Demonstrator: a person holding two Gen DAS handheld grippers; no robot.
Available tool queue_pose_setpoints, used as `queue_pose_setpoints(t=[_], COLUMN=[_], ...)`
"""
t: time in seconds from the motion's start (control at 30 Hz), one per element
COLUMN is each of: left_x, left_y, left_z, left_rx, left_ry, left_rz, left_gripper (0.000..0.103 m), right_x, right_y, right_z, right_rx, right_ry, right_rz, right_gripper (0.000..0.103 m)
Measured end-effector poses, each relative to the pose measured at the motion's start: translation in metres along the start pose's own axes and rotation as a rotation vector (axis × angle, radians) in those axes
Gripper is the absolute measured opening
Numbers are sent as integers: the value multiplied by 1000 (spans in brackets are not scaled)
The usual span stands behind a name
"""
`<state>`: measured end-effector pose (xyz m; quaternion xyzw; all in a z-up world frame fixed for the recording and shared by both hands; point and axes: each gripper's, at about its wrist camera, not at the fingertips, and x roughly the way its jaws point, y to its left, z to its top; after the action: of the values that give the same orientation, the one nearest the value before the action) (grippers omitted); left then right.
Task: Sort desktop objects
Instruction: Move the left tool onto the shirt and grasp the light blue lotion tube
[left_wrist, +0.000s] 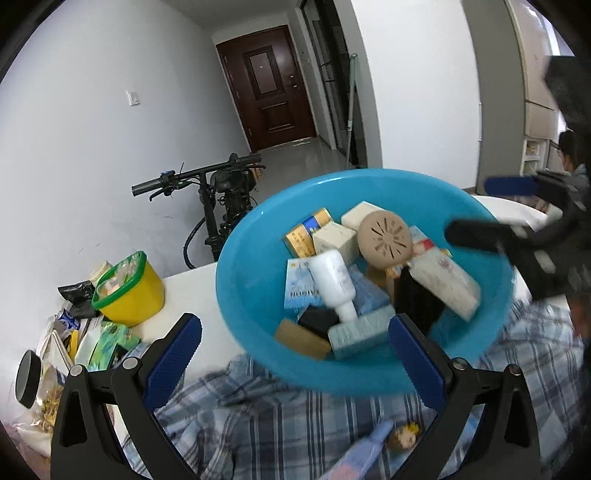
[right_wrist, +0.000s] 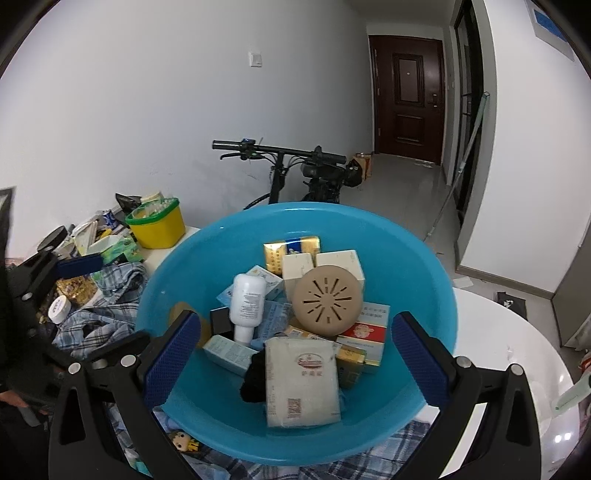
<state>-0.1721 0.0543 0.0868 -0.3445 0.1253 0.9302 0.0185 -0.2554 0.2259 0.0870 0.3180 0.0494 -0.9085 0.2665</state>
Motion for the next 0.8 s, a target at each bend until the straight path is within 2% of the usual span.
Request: queue_pose_setpoints(t=[0.1, 0.2, 0.3, 0.37, 0.47, 0.53, 0.57, 0.63, 0.7, 0.8], left_x=[-13, -16, -5, 3, 9, 9, 11, 16, 24, 31], left_y=[6, 7, 0, -4, -11, -13, -14, -16, -18, -23], left_z=[-20, -45, -70, -85, -99, -105, -107, -110, -113, -117], left_rx=[-3, 0, 31, 49, 80, 91, 99, 112, 113, 122], left_ry=[-3, 17, 67, 97, 117, 109, 110, 118, 146, 169], left_rz=[-41, -92, -49, -53, -99, -173, -185, -202, -232, -261], left_gripper=[103, 103, 103, 102, 92, 89, 85, 73, 53, 52], right_x=[-1, -2, 1, 3, 5, 7, 8, 11, 12, 12], right_y=[-1, 5, 13, 19, 27, 30, 31, 31, 31, 31], right_z=[0, 2, 0, 0, -2, -3, -4, -4, -4, -5], right_rx=[10, -26, -63, -83, -127, -153, -160, -160, -155, -156], right_ry=[-4, -9, 11, 19, 31, 41, 45, 54, 58, 60], right_rz=[4, -49, -51, -60, -91, -111, -112, -102, -97, -90], right_gripper=[103, 103, 103, 103, 103, 103, 103, 103, 103, 103])
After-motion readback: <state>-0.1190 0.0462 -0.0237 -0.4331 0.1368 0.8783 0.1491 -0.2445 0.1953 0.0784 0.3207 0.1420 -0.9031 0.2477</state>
